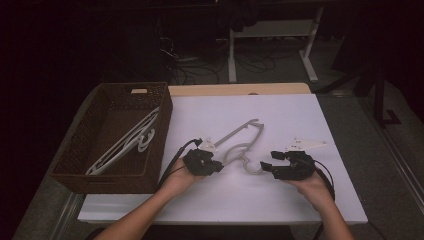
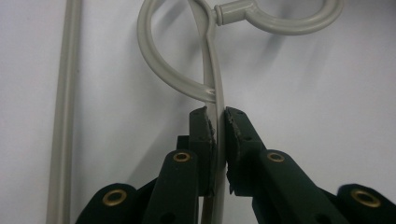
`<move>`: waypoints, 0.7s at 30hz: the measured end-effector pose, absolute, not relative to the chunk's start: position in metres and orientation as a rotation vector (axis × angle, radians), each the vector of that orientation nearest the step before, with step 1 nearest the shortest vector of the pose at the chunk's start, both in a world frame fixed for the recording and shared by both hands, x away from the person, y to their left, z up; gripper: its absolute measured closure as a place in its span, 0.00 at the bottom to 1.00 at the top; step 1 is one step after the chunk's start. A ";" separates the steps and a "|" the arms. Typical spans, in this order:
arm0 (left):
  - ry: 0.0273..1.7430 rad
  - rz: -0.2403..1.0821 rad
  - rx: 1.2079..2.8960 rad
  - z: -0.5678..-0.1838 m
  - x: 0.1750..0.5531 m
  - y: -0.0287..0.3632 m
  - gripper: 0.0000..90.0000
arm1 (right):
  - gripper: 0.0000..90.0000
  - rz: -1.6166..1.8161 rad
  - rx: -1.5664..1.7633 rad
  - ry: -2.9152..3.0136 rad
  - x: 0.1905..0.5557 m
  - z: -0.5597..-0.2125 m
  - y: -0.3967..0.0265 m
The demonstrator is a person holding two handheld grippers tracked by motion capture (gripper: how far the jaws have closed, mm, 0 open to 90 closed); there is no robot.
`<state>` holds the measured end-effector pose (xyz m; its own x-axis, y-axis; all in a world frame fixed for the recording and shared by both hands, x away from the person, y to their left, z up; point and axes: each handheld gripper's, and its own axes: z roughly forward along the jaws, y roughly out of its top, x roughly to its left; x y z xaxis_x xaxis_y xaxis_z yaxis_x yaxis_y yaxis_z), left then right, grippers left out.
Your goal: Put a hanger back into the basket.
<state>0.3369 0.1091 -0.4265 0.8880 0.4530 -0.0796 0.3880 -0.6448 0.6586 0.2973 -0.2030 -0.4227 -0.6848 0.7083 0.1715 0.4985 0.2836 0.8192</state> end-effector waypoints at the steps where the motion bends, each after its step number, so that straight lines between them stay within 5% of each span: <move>1: 0.600 0.122 2.341 -0.425 0.337 0.110 0.92 | 0.41 1.363 1.119 2.313 0.297 -0.422 -0.205; 21: 0.605 0.158 2.215 -0.374 0.347 0.123 0.92 | 0.28 1.398 1.096 2.297 0.295 -0.418 -0.209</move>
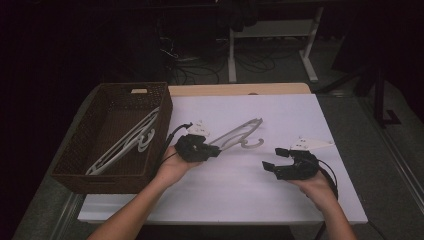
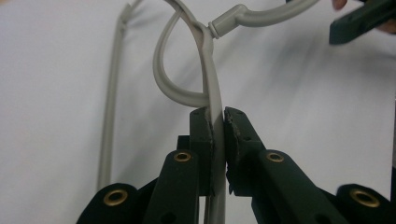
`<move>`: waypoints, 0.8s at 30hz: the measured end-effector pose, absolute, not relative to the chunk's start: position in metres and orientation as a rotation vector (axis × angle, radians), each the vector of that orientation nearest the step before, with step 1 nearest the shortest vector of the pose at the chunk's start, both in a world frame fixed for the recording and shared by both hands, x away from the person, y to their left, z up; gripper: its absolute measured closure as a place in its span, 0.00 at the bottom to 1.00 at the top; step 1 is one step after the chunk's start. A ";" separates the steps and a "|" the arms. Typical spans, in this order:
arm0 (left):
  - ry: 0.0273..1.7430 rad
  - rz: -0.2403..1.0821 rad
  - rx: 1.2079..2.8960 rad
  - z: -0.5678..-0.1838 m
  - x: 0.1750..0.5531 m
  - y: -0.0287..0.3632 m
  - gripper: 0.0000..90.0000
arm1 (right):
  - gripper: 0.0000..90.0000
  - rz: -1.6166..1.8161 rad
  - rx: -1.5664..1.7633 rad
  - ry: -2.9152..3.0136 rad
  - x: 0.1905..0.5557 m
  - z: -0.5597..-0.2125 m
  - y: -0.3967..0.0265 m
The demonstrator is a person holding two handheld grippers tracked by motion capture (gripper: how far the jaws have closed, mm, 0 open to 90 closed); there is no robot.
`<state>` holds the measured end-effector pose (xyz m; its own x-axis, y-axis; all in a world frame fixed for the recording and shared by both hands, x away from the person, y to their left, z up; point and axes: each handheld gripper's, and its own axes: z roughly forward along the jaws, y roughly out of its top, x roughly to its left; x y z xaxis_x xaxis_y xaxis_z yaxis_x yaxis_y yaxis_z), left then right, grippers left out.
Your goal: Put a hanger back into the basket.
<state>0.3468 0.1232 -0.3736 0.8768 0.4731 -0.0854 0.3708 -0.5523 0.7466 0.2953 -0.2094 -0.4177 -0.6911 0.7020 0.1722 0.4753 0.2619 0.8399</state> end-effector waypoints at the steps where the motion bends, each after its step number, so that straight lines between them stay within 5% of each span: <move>1: 0.604 0.164 2.208 -0.369 0.347 0.124 0.92 | 0.28 1.398 1.096 2.297 0.295 -0.418 -0.210; 14: 0.579 0.188 2.156 -0.316 0.350 0.140 0.93 | 0.28 1.393 1.097 2.294 0.296 -0.418 -0.210; 24: 0.611 0.244 2.094 -0.258 0.354 0.194 0.93 | 0.27 1.393 1.095 2.294 0.297 -0.417 -0.209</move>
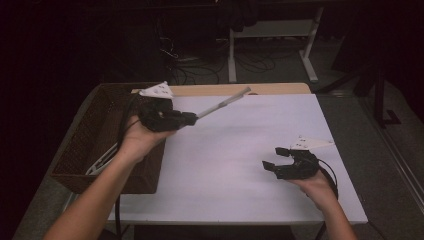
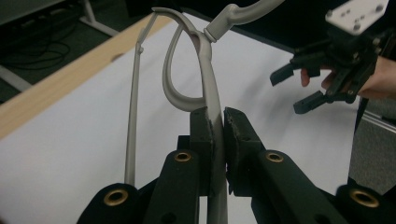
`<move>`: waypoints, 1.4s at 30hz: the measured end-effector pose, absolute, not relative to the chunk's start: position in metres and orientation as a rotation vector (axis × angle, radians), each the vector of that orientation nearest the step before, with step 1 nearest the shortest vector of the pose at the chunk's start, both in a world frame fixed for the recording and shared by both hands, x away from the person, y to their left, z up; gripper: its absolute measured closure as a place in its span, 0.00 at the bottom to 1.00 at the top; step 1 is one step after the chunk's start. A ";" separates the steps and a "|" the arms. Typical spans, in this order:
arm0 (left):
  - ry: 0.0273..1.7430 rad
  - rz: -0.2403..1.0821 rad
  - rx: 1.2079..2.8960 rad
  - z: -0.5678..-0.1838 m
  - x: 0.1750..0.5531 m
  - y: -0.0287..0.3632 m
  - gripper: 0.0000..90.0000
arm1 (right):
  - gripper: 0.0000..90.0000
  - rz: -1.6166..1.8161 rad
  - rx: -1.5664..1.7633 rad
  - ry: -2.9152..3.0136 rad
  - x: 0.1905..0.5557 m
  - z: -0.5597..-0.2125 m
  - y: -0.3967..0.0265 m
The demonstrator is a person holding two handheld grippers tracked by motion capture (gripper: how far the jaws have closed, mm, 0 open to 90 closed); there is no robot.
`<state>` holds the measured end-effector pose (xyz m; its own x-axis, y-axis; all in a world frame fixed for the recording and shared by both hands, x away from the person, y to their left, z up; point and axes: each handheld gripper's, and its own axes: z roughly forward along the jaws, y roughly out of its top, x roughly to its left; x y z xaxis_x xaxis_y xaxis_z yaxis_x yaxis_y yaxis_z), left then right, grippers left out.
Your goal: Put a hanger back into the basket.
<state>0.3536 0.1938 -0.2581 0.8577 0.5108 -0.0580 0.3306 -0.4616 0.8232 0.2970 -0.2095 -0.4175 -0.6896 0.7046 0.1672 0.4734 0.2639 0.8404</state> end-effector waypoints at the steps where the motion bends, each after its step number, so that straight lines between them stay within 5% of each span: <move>1: 0.620 0.253 2.085 -0.254 0.354 0.201 0.93 | 0.27 1.394 1.096 2.294 0.297 -0.418 -0.209; 15: 0.758 0.369 2.010 -0.228 0.349 0.309 0.92 | 0.26 1.387 1.073 2.310 0.300 -0.414 -0.205; 31: 0.911 0.377 1.960 -0.262 0.337 0.395 0.92 | 0.26 1.369 1.076 2.308 0.301 -0.408 -0.204; 42: 0.937 0.331 1.961 -0.299 0.347 0.416 0.92 | 0.26 1.357 1.075 2.292 0.303 -0.401 -0.207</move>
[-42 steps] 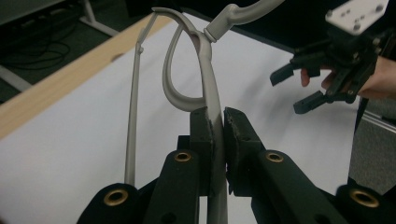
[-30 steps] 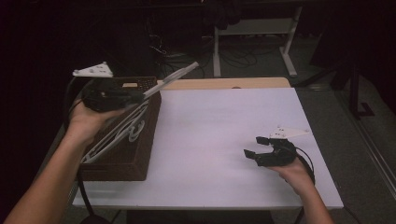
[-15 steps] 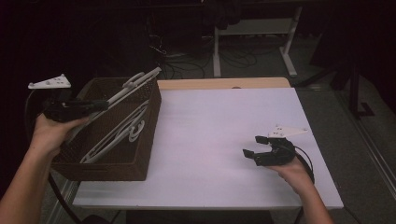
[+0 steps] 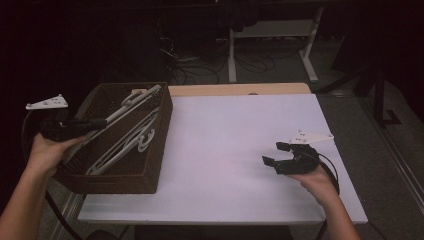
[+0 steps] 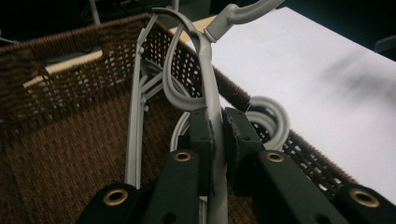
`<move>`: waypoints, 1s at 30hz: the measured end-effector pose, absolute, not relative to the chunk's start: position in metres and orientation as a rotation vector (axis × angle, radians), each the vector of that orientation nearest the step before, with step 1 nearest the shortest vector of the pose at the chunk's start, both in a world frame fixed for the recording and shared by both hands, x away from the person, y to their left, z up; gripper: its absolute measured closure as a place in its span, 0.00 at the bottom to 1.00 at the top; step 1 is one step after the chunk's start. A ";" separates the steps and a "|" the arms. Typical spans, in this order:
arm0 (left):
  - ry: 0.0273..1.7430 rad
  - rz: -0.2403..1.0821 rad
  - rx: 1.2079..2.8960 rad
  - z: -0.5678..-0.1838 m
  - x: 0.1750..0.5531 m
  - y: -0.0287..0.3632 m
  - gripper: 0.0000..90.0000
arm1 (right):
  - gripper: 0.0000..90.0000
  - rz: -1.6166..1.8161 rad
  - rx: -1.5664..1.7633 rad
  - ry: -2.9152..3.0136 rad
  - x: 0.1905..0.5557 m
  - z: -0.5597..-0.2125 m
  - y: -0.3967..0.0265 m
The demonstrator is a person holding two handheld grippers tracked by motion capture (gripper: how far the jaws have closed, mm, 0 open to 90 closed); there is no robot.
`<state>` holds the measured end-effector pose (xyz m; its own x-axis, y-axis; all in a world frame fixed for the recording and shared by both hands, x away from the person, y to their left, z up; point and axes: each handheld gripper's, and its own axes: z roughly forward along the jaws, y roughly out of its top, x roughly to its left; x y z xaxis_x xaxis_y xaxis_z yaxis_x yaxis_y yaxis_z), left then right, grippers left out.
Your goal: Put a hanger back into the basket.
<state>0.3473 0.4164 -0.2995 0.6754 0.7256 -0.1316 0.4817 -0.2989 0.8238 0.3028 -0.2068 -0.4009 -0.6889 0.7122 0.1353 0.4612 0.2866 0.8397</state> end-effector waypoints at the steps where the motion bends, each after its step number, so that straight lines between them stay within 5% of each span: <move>1: 0.939 0.325 1.967 -0.303 0.348 0.417 0.92 | 0.26 1.358 1.075 2.291 0.303 -0.401 -0.207; 16: 1.005 0.313 2.048 -0.342 0.356 0.425 0.90 | 0.26 1.352 1.065 2.281 0.303 -0.396 -0.207; 18: 1.007 0.306 2.025 -0.341 0.356 0.426 0.76 | 0.26 1.352 1.065 2.280 0.303 -0.395 -0.207; 30: 0.916 0.330 1.919 -0.316 0.347 0.402 0.37 | 0.25 1.369 1.046 2.295 0.304 -0.378 -0.205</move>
<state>0.3470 0.4016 -0.3159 0.6827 0.7163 -0.1443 0.4601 -0.2679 0.8465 0.3039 -0.2047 -0.3777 -0.7025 0.7003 0.1267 0.4443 0.2924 0.8468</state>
